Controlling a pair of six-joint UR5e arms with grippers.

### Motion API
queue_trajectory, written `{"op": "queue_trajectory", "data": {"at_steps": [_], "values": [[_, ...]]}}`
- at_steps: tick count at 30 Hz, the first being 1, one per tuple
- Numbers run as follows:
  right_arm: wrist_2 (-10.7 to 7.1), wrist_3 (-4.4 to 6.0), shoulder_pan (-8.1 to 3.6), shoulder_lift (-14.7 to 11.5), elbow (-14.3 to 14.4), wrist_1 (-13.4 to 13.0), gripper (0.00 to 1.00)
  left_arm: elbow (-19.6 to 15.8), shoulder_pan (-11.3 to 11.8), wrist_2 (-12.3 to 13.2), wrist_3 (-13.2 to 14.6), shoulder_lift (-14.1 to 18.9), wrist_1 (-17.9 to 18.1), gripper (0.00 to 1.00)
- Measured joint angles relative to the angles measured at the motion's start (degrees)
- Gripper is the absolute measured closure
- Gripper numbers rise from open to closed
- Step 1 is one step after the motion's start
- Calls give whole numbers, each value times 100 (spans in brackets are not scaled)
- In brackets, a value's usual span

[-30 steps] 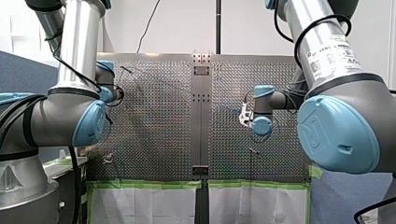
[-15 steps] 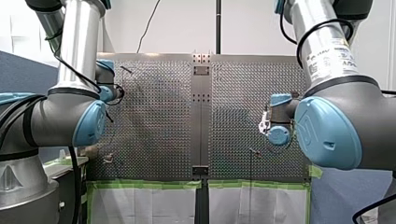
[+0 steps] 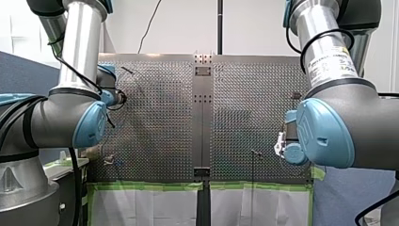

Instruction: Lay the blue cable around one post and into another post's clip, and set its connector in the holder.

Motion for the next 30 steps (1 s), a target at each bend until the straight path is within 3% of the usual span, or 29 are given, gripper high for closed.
{"op": "queue_trajectory", "data": {"at_steps": [8, 11, 21, 30], "values": [[-6, -27, -14, 19, 191, -15, 98, 2, 8, -10, 1, -4, -3, 0], [-70, -95, -11, 26, 172, -61, 98, 2, 10, -11, 1, -6, -7, 0], [-484, -354, -9, 277, -176, -4, 92, 0, -22, -11, 11, -4, -10, 0], [-897, -382, -8, 470, -419, -364, 92, 1, -93, 2, 24, -6, -10, 0]]}}
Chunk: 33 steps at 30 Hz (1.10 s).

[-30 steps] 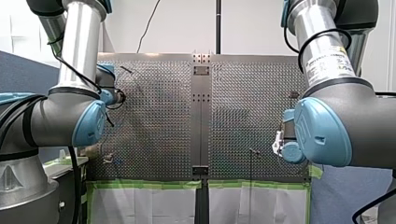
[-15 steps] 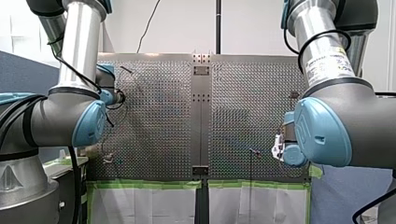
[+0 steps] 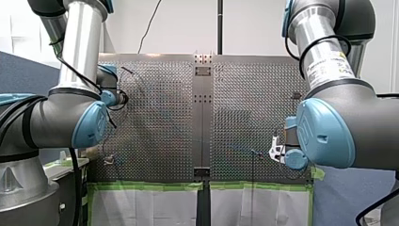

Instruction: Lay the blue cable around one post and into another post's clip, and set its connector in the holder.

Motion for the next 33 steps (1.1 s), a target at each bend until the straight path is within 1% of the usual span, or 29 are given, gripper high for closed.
{"op": "queue_trajectory", "data": {"at_steps": [1, 9, 14, 17, 24, 27, 29, 33], "values": [[-41, 2, -3, 35, -27, -40, 90, 0, -12, -1, 1, 1, 0, 0], [-395, 33, -47, 379, -352, -393, 90, 0, -41, -10, 4, 2, -1, 0], [-619, 7, -91, 602, -522, -617, 90, 1, -41, -12, 4, 1, 0, 0], [-768, -33, -106, 751, -550, -766, 90, 1, -40, -14, 4, 0, 0, 0], [-1082, -237, -117, 1065, -497, -1075, 90, 0, -44, -22, 2, 2, -32, 0], [-1217, -269, -119, 1205, -482, -1133, 90, 0, -45, -29, -12, 2, -96, 0], [-1258, -276, -120, 1288, -480, -1143, 90, 0, -44, -43, -23, 3, -132, 0], [-1264, -298, -143, 1494, -483, -1202, 90, 0, -40, -67, -40, 3, -160, 0]]}}
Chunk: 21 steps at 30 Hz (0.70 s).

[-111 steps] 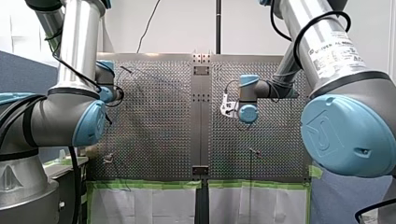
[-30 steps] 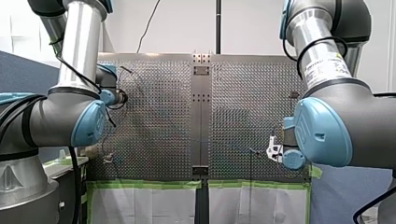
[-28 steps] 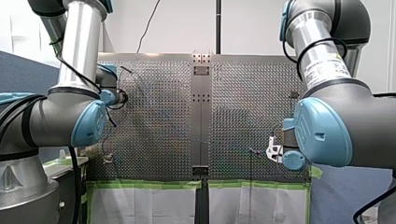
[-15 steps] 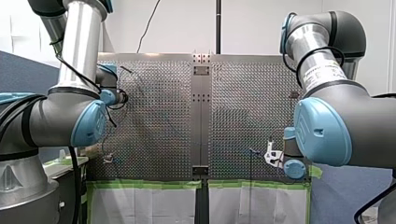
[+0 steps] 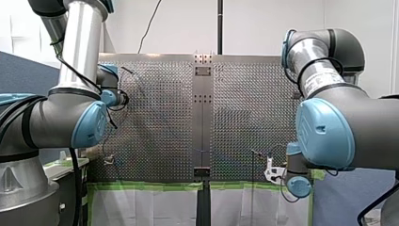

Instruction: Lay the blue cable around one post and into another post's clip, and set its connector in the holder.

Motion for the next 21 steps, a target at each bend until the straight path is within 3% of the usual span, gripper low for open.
{"op": "queue_trajectory", "data": {"at_steps": [5, 8, 16, 21], "values": [[-7, -42, -67, 233, -15, -131, 90, 0, 3, -6, -17, -1, -6, 0], [-13, -15, -131, 307, -25, -179, 87, -1, 3, -2, -23, -1, -6, 0], [-23, 253, -387, 354, -23, -243, 84, -1, -2, 1, -26, -2, -7, 0], [-64, 407, -637, 552, -18, -208, 84, 0, -1, 8, -26, -2, -6, 0]]}}
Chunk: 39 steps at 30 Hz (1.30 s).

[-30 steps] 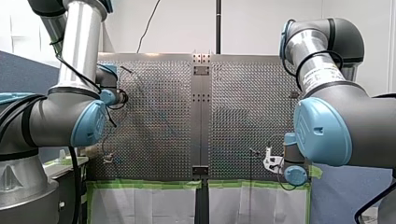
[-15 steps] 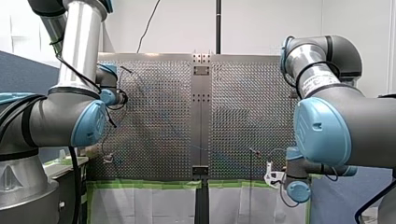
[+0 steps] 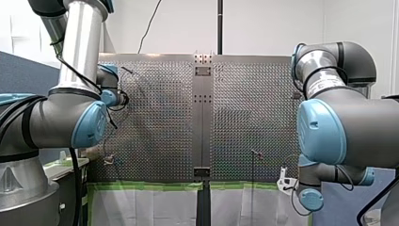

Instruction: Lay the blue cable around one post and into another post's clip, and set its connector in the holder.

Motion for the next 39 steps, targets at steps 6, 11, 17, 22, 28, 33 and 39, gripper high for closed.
{"op": "queue_trajectory", "data": {"at_steps": [6, 11, 17, 22, 28, 33, 39], "values": [[19, 43, -259, 95, 3, 31, 84, 1, 5, 3, 0, 1, 0, 0], [37, 56, -413, 108, 4, 64, 84, 0, 4, 3, 0, 1, 0, 0], [57, 60, -440, 116, 5, 87, 84, 0, -1, 3, 0, 1, 0, 0], [55, 15, -422, 120, 5, 54, 84, -1, -4, 3, 0, 1, 0, 0], [-54, -210, -358, 104, 4, -107, 84, -1, -5, 6, 0, 0, 0, 0], [-270, -444, -337, -50, 16, -80, 82, 0, -5, 11, 4, 1, 3, 0], [-599, -620, -305, -370, 120, -125, 82, 0, -5, 12, 8, 1, 0, 0]]}}
